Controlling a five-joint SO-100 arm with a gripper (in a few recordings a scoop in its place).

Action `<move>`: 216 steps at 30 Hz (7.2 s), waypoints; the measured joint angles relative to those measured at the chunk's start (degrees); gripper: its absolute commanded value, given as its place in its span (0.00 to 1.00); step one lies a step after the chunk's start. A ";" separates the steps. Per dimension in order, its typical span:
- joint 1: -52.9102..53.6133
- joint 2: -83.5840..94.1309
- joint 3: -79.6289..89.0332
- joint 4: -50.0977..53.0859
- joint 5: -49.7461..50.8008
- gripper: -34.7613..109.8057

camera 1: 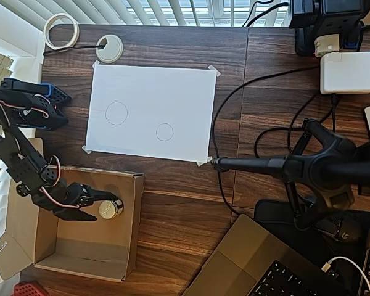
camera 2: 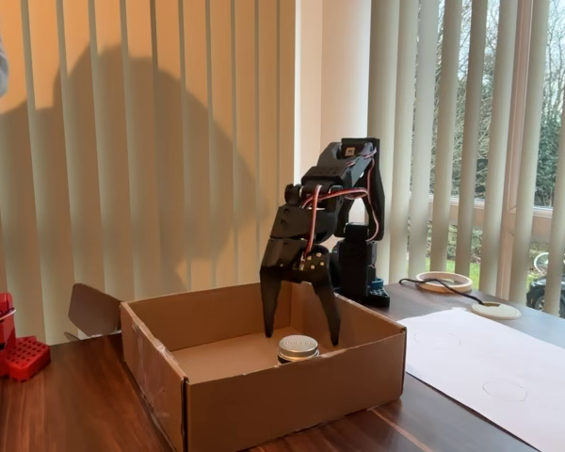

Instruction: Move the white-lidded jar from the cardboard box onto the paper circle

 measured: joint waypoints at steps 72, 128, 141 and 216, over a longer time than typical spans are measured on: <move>-2.46 -9.58 -6.59 0.88 1.14 0.31; -45.35 19.42 24.35 -26.28 14.94 0.28; -45.35 7.29 28.56 -40.17 11.69 0.28; -45.09 12.48 32.87 -49.92 19.60 0.50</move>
